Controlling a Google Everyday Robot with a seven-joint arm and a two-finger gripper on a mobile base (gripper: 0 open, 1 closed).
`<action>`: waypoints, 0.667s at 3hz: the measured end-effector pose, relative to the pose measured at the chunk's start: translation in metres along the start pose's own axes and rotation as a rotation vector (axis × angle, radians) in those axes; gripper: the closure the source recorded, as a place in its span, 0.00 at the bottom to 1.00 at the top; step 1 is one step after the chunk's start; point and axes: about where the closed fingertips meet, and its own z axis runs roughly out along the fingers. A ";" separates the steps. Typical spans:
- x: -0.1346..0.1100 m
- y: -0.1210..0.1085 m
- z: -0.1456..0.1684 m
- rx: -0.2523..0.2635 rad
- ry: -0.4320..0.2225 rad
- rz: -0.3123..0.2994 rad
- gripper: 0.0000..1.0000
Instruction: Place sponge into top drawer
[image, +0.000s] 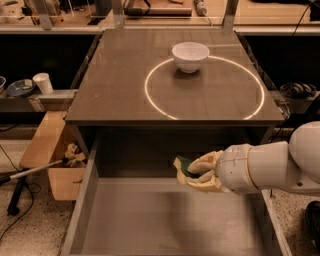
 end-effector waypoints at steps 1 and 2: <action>0.000 0.000 0.000 0.000 0.000 0.000 1.00; 0.005 0.001 0.009 -0.018 -0.003 0.012 1.00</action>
Offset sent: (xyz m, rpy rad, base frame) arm 0.0058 0.0040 -0.0243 0.0214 0.0505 0.0068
